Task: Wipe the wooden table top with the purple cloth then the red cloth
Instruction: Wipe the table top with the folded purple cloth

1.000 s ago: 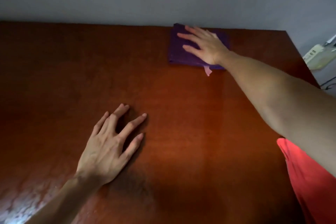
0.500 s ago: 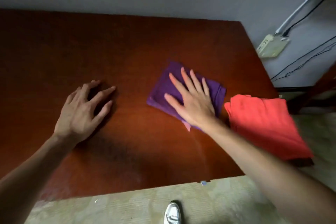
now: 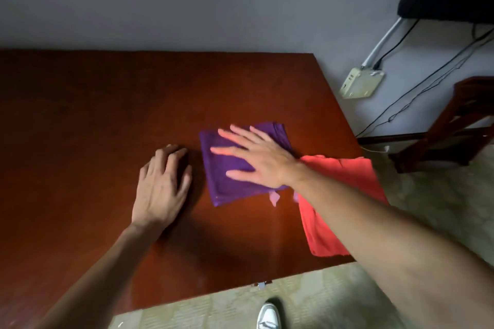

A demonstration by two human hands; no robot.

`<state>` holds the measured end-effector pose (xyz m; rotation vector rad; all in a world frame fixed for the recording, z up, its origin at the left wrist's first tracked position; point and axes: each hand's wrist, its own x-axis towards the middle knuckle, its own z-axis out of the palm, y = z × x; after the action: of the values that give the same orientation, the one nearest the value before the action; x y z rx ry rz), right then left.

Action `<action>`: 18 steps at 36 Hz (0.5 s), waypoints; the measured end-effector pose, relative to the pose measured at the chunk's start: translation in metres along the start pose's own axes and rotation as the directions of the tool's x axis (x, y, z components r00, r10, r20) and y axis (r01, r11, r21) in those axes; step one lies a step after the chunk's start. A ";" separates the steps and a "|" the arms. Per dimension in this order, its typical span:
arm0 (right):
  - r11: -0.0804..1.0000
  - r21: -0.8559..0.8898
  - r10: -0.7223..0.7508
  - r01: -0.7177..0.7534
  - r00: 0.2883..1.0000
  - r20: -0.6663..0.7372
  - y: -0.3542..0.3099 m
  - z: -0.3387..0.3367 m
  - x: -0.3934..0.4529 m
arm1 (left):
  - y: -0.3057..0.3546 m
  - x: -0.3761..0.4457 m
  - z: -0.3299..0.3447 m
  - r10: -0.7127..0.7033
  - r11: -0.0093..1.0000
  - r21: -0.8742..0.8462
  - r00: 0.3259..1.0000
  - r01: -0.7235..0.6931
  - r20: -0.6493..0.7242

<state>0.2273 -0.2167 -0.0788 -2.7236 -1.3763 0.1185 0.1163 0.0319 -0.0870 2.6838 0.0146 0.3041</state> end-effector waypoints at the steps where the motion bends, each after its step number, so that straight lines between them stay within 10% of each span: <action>1: 1.000 -0.011 0.016 -0.016 1.000 -0.009 0.019 -0.002 0.010 | 0.001 0.006 0.004 0.040 0.999 0.012 0.999 -0.040 0.032; 18: 0.903 0.082 0.424 -0.421 0.905 -0.025 0.262 -0.045 0.099 | 0.009 0.048 0.010 0.122 0.986 0.072 0.952 -0.147 0.282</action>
<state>0.5000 -0.2930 -0.0663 -2.8934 -0.7303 0.1360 0.1649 0.0226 -0.0818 2.8012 -0.2461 -0.0356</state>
